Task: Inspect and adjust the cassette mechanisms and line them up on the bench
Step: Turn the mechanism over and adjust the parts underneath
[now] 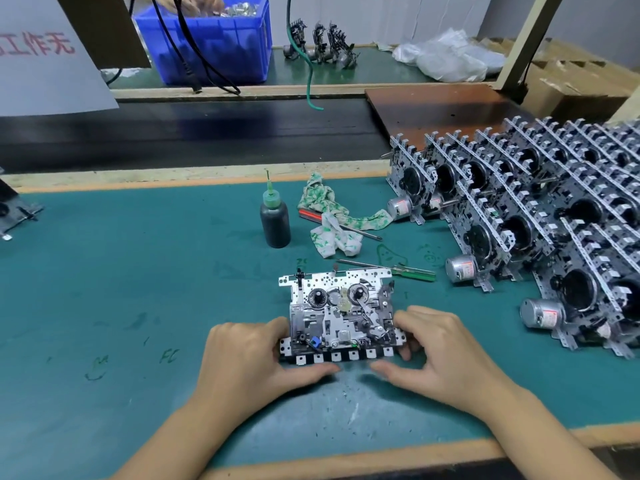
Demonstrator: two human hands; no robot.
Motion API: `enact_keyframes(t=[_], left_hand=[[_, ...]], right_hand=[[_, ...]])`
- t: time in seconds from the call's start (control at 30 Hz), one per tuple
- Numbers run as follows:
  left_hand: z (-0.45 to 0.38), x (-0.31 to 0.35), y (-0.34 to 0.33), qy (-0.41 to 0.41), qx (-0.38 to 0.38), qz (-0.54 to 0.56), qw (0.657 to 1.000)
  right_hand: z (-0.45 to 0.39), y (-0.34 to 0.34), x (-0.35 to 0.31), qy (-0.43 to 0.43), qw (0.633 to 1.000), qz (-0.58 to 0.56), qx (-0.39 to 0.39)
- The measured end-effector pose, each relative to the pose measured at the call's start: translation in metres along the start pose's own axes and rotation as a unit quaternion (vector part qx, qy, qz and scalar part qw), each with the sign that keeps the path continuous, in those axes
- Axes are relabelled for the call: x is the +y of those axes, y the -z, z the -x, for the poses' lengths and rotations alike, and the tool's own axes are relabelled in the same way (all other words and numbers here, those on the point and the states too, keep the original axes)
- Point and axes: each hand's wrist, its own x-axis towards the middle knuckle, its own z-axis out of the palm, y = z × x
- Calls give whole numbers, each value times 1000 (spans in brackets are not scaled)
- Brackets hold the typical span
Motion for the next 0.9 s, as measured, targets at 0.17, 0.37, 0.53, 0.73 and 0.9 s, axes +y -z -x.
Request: enact_keyframes(t=[0.17,0.37,0.53,0.73,0.9], left_hand=[[-3,4,11,-2,13,106,994],[-6,8,17,58,48,283,956],[-18,18,18,153,49,368,916],[-22,13,17,206,32,382,900],[-20,-1,20,185,34,183,965]], right_hand=[[-2,4,-6,-24,995,-91,40],[-13,10,-22,-162,948,-269,53],[-25,17,-27,-224,933,-278,47],[-36,19,-31,-243,940,-241,-2],[-35,22,-23,-190,980,-50,43]])
